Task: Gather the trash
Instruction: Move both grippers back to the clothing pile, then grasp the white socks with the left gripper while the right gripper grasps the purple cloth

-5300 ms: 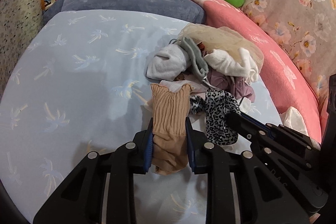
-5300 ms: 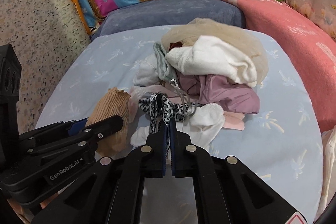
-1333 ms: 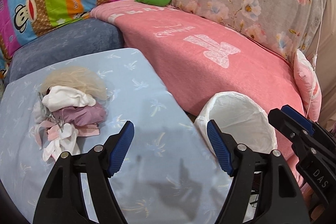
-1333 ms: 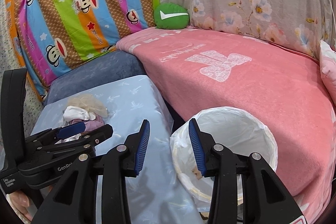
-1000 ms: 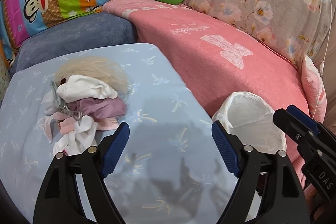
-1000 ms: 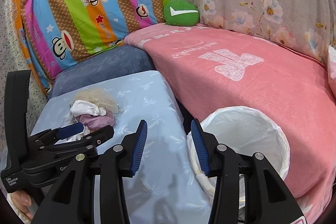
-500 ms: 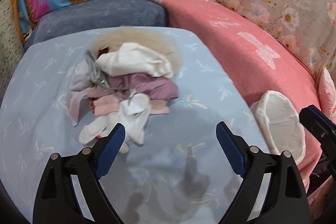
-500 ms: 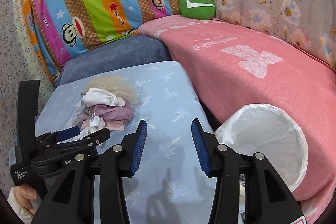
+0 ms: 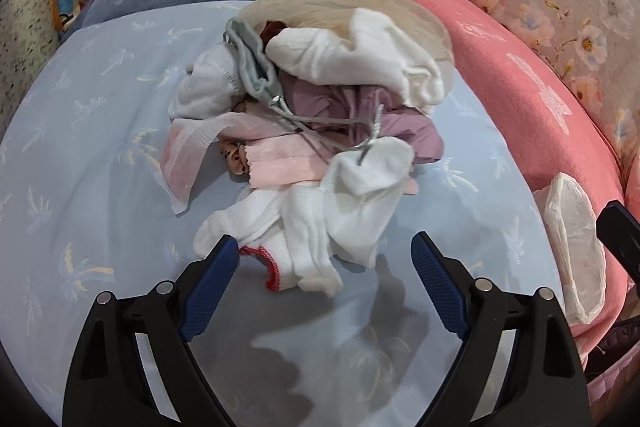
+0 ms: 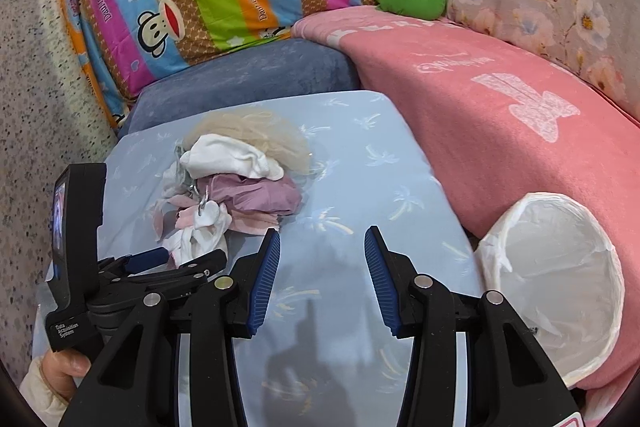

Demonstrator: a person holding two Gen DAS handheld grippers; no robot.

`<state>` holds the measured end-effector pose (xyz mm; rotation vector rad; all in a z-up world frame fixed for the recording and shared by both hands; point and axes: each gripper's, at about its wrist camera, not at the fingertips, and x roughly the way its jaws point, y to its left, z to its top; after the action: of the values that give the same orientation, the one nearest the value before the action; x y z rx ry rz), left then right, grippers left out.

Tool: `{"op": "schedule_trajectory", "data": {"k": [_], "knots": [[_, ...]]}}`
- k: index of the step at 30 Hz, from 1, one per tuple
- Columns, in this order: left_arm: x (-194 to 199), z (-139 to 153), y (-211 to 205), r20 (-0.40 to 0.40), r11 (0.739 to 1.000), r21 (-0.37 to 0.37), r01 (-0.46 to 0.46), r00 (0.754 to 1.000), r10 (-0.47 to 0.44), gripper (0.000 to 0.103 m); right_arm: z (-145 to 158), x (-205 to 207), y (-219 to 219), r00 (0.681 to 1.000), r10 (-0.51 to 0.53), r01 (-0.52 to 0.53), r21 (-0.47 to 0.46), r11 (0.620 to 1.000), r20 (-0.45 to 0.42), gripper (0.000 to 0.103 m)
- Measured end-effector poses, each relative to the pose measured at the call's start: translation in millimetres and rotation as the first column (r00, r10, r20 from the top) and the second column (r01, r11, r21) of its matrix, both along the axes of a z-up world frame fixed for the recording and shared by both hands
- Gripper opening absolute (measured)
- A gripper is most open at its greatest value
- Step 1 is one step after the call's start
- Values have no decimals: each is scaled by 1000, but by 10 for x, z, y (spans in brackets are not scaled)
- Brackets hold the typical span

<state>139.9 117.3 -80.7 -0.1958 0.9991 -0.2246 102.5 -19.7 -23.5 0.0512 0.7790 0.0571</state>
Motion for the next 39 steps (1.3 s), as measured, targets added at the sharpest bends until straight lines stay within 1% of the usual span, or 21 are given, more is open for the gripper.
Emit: {"op": "schedule_trajectory", "data": {"k": [1, 3, 5, 6, 8, 9, 10, 11, 14, 17, 23, 29, 37, 39], "knots": [[11, -12, 11, -3, 1000, -2, -2, 1000, 2, 82, -15, 22, 25, 1000, 4, -4, -1, 1000, -4, 44], [30, -32, 26, -13, 1000, -8, -2, 1000, 2, 74, -45, 71, 86, 1000, 14, -14, -4, 1000, -12, 44], [47, -59, 57, -25, 1000, -20, 4, 1000, -4, 63, -71, 99, 125, 1000, 23, -23, -5, 1000, -17, 44], [56, -67, 77, -29, 1000, -25, 2, 1000, -3, 61, -85, 116, 146, 999, 27, -27, -6, 1000, -19, 44], [58, -80, 115, -32, 999, -38, 3, 999, -5, 47, -116, 159, 201, 999, 35, -35, -7, 999, -26, 44], [56, -85, 131, -35, 999, -42, 6, 999, -7, 42, -129, 182, 221, 999, 38, -38, -7, 999, -29, 44], [52, -90, 153, -38, 999, -47, 8, 999, -9, 34, -145, 206, 252, 999, 41, -41, -7, 999, -33, 44], [47, -92, 179, -43, 998, -57, 11, 999, -14, 27, -156, 223, 272, 998, 43, -43, -7, 999, -35, 44], [25, -65, 243, -49, 996, -86, 18, 999, -22, 17, -190, 291, 328, 998, 51, -51, 5, 999, -44, 44], [-24, 16, 292, -29, 995, -94, 18, 999, -20, 15, -213, 358, 387, 997, 55, -54, 16, 998, -50, 44], [-100, 247, 385, 34, 993, -116, 22, 999, -18, 15, -289, 535, 461, 996, 67, -64, 41, 997, -63, 44], [-92, 449, 466, 93, 990, -137, 24, 996, -11, 15, -373, 752, 541, 995, 75, -71, 57, 996, -71, 44], [4, 473, 502, 113, 991, -134, 7, 994, 9, 15, -596, 1035, 631, 989, 93, -83, 81, 993, -116, 44], [40, 458, 506, 109, 992, -129, 2, 994, 12, 15, -676, 1087, 633, 986, 95, -83, 91, 992, -136, 41]]}}
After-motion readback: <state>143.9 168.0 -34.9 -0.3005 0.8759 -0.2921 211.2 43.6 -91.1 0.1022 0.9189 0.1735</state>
